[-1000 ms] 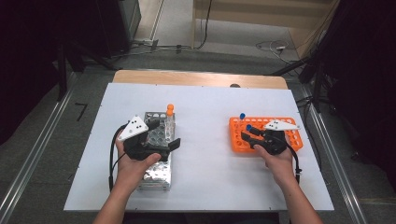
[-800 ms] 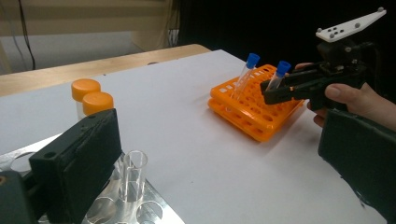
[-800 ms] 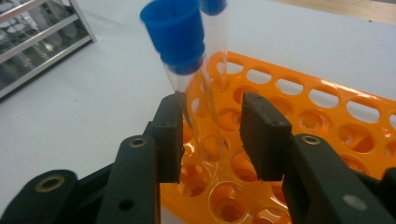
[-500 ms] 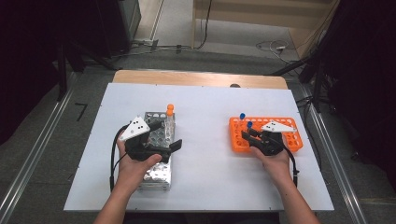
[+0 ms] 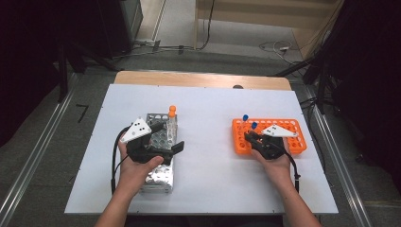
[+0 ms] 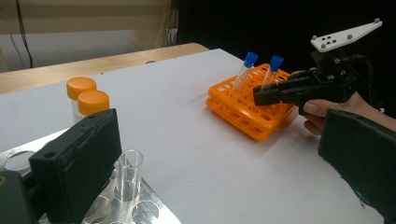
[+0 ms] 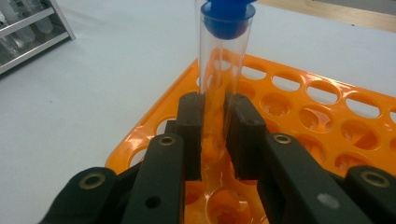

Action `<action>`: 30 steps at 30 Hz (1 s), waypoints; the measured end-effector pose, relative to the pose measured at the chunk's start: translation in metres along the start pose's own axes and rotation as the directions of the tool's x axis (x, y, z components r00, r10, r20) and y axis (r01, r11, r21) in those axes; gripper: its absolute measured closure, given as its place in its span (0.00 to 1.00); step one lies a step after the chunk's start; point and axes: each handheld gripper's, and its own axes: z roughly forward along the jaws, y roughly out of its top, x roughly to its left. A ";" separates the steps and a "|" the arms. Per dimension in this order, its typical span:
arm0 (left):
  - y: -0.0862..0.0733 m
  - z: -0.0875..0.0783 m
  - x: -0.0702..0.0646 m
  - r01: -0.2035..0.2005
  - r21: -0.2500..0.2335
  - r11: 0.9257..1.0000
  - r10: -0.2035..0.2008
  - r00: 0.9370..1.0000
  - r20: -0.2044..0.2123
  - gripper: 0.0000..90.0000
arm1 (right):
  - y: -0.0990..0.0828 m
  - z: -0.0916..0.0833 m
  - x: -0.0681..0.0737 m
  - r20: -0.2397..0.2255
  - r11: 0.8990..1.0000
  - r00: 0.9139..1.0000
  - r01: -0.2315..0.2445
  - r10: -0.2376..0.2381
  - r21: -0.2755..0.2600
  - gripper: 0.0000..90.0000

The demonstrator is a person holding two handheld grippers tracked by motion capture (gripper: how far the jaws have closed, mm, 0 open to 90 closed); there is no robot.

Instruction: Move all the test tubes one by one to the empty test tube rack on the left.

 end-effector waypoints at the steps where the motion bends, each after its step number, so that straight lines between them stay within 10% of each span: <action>1: 0.000 0.000 0.000 0.001 0.000 1.000 -0.001 1.000 0.001 0.00 | 0.000 0.000 0.000 0.000 1.000 1.000 -0.004 0.004 0.001 0.83; 30: 0.001 0.001 -0.005 -0.004 -0.003 1.000 0.004 1.000 0.013 0.00 | 0.029 -0.032 0.019 -0.078 0.997 0.997 -0.013 0.007 -0.079 0.83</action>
